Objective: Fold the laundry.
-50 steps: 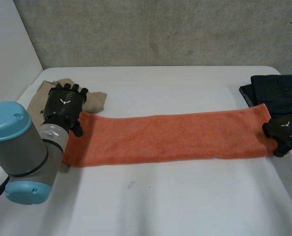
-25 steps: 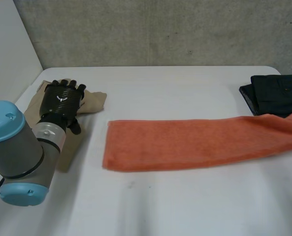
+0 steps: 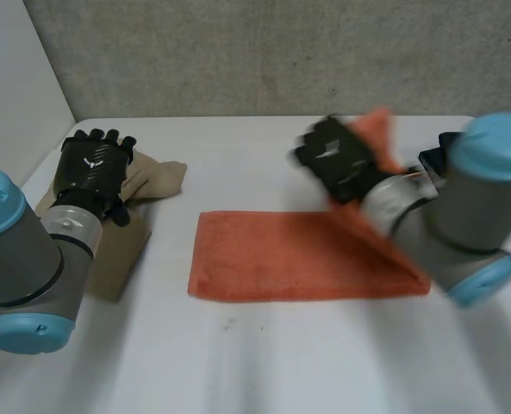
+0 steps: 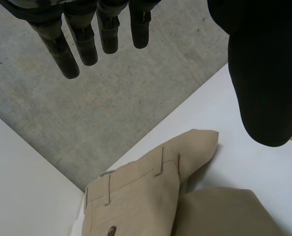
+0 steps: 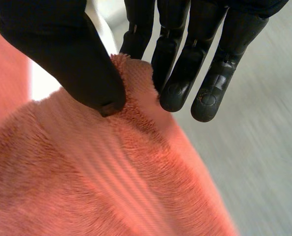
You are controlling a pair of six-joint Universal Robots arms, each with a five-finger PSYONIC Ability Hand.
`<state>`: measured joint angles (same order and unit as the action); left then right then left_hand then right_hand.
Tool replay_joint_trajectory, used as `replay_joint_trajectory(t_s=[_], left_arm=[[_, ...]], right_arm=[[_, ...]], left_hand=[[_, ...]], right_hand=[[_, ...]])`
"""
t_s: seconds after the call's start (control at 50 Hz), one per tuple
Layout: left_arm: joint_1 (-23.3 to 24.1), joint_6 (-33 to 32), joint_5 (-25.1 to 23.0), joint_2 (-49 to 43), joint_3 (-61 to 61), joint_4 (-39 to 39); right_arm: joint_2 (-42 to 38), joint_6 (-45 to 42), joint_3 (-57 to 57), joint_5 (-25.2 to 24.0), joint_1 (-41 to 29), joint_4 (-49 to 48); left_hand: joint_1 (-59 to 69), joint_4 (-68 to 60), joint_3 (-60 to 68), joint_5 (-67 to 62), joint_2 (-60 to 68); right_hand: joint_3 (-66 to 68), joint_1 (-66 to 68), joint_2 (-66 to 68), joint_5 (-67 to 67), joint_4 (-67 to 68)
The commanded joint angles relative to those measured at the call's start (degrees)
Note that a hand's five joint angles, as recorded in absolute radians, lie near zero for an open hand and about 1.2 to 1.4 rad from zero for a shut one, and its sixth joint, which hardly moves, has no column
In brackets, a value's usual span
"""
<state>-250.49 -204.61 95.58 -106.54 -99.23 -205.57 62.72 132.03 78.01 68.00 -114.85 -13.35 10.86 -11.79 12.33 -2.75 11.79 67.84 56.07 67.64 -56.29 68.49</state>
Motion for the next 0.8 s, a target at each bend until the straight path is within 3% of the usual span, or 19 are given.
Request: replay_joint_trajectory(t_s=[0.02, 0.22, 0.28, 0.38, 0.48, 0.56, 0.7, 0.8], left_arm=[[-0.79, 0.0, -0.04, 0.02, -0.09, -0.01], [-0.36, 0.0, -0.13, -0.68, -0.09, -0.01], [-0.18, 0.0, -0.13, -0.77, 0.0, -0.01], [1.84, 0.09, -0.04, -0.69, 0.96, -0.01], [6.05, 0.0, -0.22, -0.69, 2.45, -0.1], [10.01, 0.0, -0.31, -0.95, 4.04, 0.08], [16.51, 0.88, -0.31, -8.4, 8.86, 0.34], [17.84, 0.79, -0.04, -15.62, 13.61, 0.69]], right_arm=[[-12.7, 1.91, -7.34, -3.4, -12.49, -1.24], [-20.89, 3.93, -9.63, -4.9, -18.57, -2.91], [-19.84, 4.63, -8.84, -3.93, -18.57, -2.47], [-13.96, 9.98, -6.3, -2.44, -17.52, -2.39], [-5.45, 22.44, -2.0, 9.04, -11.82, -1.43], [0.54, 28.18, 1.95, 14.95, -8.3, 2.78], [2.4, 29.16, 10.82, 15.23, 0.4, 10.88], [2.58, 28.63, 16.55, 14.97, 3.31, 7.99]], left_hand=[[-0.86, 1.79, -2.33, 2.75, -1.79], [-0.86, 1.79, -2.33, 2.75, -1.79], [-0.86, 1.79, -2.33, 2.75, -1.79], [-0.86, 1.79, -2.33, 2.75, -1.79], [-0.86, 1.79, -2.33, 2.75, -1.79], [-0.86, 1.79, -2.33, 2.75, -1.79], [-0.65, 1.58, -2.11, 2.53, -1.58], [-0.15, 1.07, -1.61, 2.03, -1.07]], right_hand=[[12.16, 23.93, 12.36, -13.71, 11.51], [12.16, 23.93, 12.36, -13.71, 11.51], [-18.3, -6.53, -18.09, 16.74, -18.94], [-57.84, -46.07, -57.64, 56.29, -58.49], [-57.84, -46.07, -57.64, 56.29, -58.49], [-57.84, -46.07, -57.64, 56.29, -58.49], [-57.84, -46.07, -57.64, 56.29, -58.49], [-57.84, -46.07, -57.64, 56.29, -58.49]])
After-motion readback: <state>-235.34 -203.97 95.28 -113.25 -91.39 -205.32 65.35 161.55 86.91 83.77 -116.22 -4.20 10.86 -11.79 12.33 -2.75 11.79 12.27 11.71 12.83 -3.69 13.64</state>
